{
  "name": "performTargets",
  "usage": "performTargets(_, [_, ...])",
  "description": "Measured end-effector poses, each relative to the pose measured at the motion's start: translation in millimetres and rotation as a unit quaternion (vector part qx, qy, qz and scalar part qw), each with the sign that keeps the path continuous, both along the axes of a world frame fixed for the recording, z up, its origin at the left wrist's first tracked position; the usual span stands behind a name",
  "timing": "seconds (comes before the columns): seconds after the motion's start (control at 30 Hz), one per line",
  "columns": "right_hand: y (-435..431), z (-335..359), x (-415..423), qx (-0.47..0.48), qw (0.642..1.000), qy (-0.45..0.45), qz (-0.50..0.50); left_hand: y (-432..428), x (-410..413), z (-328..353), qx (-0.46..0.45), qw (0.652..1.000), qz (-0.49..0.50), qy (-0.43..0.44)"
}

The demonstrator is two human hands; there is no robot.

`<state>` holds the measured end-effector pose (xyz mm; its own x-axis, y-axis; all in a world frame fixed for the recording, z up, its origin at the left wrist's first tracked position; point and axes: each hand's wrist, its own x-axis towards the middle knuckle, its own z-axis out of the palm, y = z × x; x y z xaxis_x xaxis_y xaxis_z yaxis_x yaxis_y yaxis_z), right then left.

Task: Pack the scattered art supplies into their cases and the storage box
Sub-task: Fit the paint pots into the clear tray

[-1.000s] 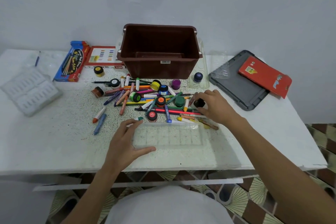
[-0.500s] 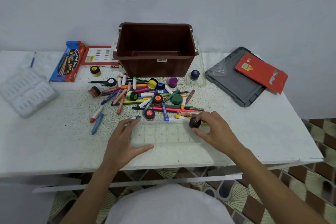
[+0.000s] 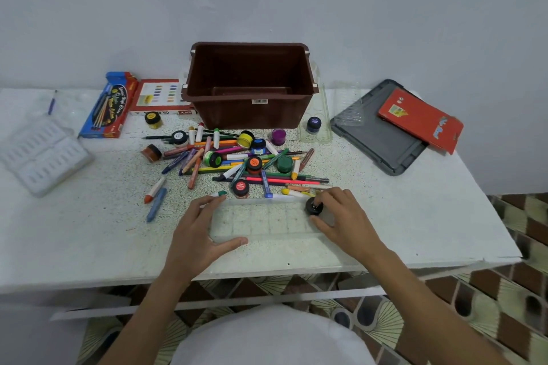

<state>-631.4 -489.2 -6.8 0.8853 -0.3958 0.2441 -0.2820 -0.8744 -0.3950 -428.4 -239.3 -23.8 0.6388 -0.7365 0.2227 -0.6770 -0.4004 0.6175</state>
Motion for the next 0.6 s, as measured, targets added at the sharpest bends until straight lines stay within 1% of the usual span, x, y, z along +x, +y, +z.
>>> performTargets(0.17, [-2.9,7.9,3.3,0.016,1.000,-0.015,0.001,0.3,0.0,-0.1,0.003,1.000,0.003,0.000])
performTargets(0.4, [-24.6,24.3,32.5,0.060,0.995,-0.060,-0.053,-0.3,0.5,0.7,0.011,1.000,0.002,-0.001])
performTargets(0.5, [-32.4,27.5,50.4,0.083,0.992,-0.064,-0.067,-0.4,0.7,0.3,0.007,1.000,0.004,0.003])
performTargets(0.6, [-39.2,32.3,70.6,0.089,0.992,-0.061,-0.060,0.1,1.3,-1.4,0.011,1.000,0.003,0.002])
